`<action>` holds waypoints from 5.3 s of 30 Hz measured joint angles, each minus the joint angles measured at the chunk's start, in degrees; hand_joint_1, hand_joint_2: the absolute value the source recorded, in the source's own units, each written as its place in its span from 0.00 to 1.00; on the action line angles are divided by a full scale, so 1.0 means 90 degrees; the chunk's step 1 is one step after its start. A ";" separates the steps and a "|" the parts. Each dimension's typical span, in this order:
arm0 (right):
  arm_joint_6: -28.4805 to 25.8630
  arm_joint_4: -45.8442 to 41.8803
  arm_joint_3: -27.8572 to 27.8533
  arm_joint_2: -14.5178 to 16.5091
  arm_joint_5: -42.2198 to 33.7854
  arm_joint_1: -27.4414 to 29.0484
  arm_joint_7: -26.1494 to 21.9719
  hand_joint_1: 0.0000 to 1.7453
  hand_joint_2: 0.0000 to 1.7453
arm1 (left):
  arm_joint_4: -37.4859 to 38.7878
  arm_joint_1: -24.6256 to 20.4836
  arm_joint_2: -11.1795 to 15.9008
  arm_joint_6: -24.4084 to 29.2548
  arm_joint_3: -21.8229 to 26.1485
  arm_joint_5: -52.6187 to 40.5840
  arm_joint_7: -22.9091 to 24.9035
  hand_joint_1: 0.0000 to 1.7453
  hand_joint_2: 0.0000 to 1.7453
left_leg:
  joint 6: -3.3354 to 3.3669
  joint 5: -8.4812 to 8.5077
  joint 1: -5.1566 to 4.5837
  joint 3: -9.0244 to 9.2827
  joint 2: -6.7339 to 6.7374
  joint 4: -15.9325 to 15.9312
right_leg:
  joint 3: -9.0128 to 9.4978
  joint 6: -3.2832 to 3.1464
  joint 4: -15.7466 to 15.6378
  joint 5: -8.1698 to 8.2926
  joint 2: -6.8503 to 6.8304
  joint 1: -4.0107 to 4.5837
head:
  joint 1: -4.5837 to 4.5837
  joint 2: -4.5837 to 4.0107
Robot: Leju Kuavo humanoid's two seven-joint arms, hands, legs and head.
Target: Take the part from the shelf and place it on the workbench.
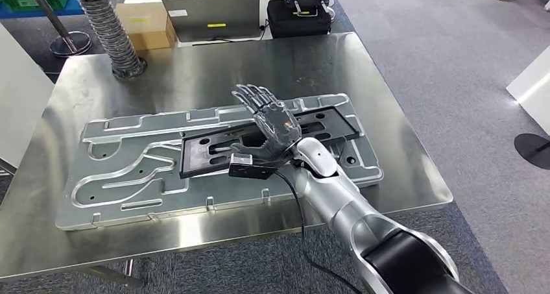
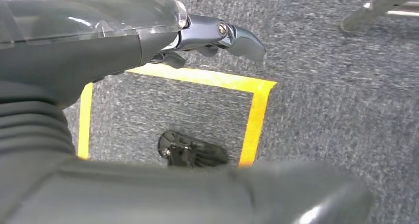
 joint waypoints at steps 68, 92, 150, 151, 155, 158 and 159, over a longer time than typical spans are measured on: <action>-0.0066 0.1603 -1.0211 -0.1209 0.1565 0.5051 0.0461 0.00 0.00 | 0.0000 0.0139 -0.0366 -0.0013 0.0376 0.0318 0.0098 0.00 0.00 | 0.0337 -0.0176 -0.0109 0.0587 0.0103 -0.0422 | -0.0562 0.0208 0.1120 -0.0788 -0.0016 -0.0061 | 0.0001 0.0000; 0.2036 0.2605 -1.1085 -0.0351 0.0927 0.4896 0.2495 0.00 0.00 | 0.0022 0.0132 -0.0609 -0.0265 -0.0747 -0.1044 0.0501 0.00 0.00 | 0.0096 -0.0655 -0.0124 0.1109 0.0094 -0.0270 | -0.0211 -0.0074 -0.0122 0.0372 -0.0059 0.0062 | -0.0001 0.0000; 0.2809 0.2800 -1.1040 -0.0197 0.1167 0.4669 0.1857 0.00 0.00 | 0.0058 0.0197 -0.0566 -0.0230 -0.0556 -0.0784 0.0183 0.00 0.00 | 0.0009 -0.0417 -0.0081 -0.0005 0.0108 0.0711 | 0.0771 -0.0135 -0.0459 -0.0333 -0.0090 -0.0009 | -0.0001 0.0000; 0.2835 0.2804 -1.1038 -0.0195 0.1167 0.4668 0.1862 0.00 0.00 | 0.0058 0.0188 -0.0556 -0.0226 -0.0556 -0.0782 0.0183 0.00 0.00 | 0.0030 -0.0307 -0.0088 0.0256 0.0106 0.0292 | 0.0740 -0.0110 -0.0420 -0.0345 -0.0088 -0.0003 | -0.0001 -0.0001; 0.3105 0.2822 -1.1032 -0.0181 0.1139 0.4644 0.2000 0.00 0.00 | 0.0058 0.0171 -0.0522 -0.0209 -0.0556 -0.0782 0.0200 0.00 0.00 | 0.0152 -0.0292 -0.0115 0.0498 0.0100 -0.0253 | 0.0655 0.0017 -0.0337 -0.0342 -0.0094 0.0033 | -0.0001 0.0000; 0.3564 0.2822 -1.1027 -0.0185 0.1093 0.4640 0.1981 0.00 0.25 | 0.0058 0.0172 -0.0511 -0.0214 -0.0556 -0.0773 0.0208 0.00 0.00 | 0.0271 -0.0246 -0.0064 0.0480 0.0106 -0.0322 | 0.0453 0.0115 0.0076 -0.0618 -0.0059 0.0024 | 0.0000 -0.0001; 0.3701 0.2822 -1.1021 -0.0190 0.1067 0.4647 0.1913 0.00 0.50 | 0.0058 0.0169 -0.0509 -0.0221 -0.0556 -0.0768 0.0206 0.00 0.00 | 0.0301 -0.0230 -0.0062 0.0467 0.0110 -0.0328 | 0.0253 0.0141 0.0481 -0.0834 -0.0045 0.0004 | 0.0001 -0.0001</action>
